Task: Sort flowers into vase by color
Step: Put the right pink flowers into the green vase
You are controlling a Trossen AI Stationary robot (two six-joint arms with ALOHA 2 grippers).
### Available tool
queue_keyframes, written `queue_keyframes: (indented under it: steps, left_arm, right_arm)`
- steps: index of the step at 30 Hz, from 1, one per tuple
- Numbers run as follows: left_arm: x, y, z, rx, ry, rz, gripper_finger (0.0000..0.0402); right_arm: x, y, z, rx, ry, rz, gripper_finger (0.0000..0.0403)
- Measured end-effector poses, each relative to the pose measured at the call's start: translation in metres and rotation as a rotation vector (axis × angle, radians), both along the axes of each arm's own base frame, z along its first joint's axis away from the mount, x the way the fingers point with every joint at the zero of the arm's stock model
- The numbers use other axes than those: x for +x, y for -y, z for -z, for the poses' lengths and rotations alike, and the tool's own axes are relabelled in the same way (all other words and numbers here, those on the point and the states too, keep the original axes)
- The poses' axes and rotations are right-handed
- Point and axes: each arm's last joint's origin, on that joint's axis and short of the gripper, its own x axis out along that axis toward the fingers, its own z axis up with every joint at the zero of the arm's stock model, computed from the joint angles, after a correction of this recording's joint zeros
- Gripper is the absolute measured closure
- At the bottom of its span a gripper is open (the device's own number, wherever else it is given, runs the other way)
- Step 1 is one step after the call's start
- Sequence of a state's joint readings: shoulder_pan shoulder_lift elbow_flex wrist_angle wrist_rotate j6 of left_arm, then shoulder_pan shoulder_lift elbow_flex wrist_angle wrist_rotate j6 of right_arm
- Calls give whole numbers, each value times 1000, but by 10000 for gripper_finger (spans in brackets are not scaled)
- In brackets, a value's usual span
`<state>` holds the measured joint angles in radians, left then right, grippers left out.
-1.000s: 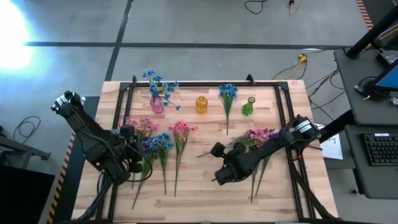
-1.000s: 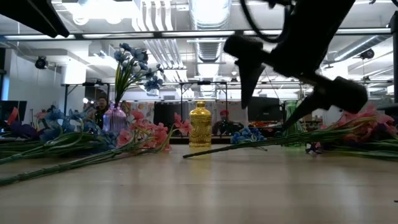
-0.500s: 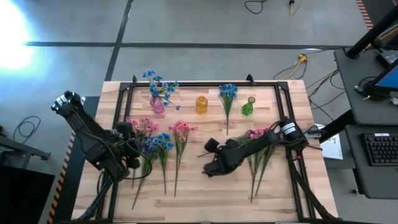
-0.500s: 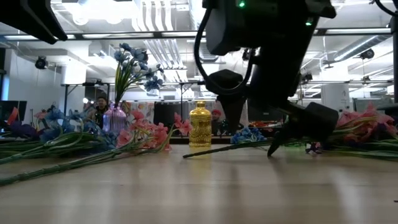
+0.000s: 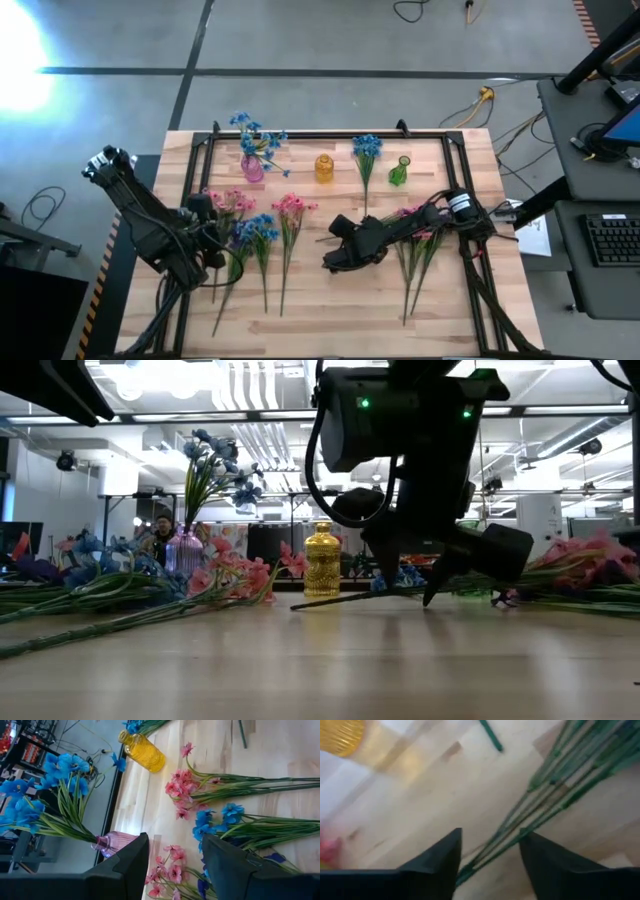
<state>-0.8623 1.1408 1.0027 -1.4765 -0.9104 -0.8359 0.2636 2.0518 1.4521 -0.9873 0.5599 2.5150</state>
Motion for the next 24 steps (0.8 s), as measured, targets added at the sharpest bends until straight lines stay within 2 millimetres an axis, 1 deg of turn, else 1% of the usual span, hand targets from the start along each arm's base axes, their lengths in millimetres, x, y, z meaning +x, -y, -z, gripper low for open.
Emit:
queue_keyframes:
  steps: [7,9,10,18,21,24]
  left_arm:
    - [0,0,0,2,-1,0,233]
    - [0,0,0,2,-2,0,233]
    - [0,0,0,2,-2,0,233]
    - [0,0,0,1,-1,-1,233]
    - [0,0,0,-1,1,-3,233]
    - [0,0,0,-5,4,-7,233]
  right_arm:
    - [-1,1,1,32,-23,7,347]
    - [-1,1,1,33,-23,7,376]
    - [-1,1,1,33,-21,6,385]
    - [0,-4,-1,34,-18,-10,390]
    - [0,-8,-8,28,-40,-25,390]
    - [-1,-12,-22,16,-85,-37,390]
